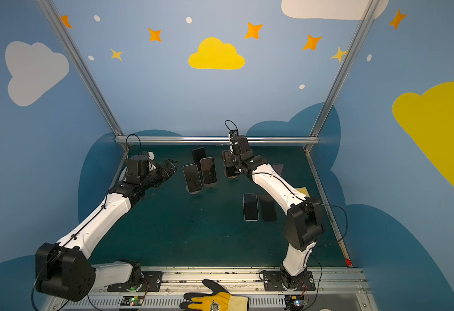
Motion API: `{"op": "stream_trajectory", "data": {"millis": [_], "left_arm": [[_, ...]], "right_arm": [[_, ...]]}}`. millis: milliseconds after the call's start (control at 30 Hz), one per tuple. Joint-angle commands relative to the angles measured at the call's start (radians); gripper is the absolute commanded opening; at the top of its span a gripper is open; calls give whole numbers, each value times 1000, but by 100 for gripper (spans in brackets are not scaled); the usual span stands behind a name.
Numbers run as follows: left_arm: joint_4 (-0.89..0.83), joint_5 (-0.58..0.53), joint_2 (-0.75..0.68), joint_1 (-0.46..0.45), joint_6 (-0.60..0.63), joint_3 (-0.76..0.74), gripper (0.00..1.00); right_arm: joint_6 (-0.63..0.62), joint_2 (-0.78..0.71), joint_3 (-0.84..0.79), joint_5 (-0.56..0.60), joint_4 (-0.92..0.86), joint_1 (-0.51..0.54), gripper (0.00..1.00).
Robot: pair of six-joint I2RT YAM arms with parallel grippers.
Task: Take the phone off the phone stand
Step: 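Lift the light-blue phone up off the wooden stand with the right gripper, then carry the phone toward the robot and lower it flat beside the flat phones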
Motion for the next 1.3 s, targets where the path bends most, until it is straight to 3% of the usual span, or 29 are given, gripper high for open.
{"op": "stream_trajectory", "data": {"millis": [0,133,433,600,767,1267], "left_arm": [[21,-8,-27,6,7,-12,100],[36,6,-36,4,-8,-21,100],[37,-8,-40,-22,-2,-29,100],[25,-26,-37,-43,14,-26,100],[23,-29,-37,-47,19,-26,100],[23,-27,-23,-50,23,-22,100]], "right_arm": [[19,-95,-59,50,4,37,60],[53,-176,-161,72,-8,71,59],[271,-256,-366,-54,-79,114,59],[362,-184,-378,-112,-143,126,58],[417,-34,-258,-98,-354,124,58],[416,126,-258,-83,-293,115,61]]}}
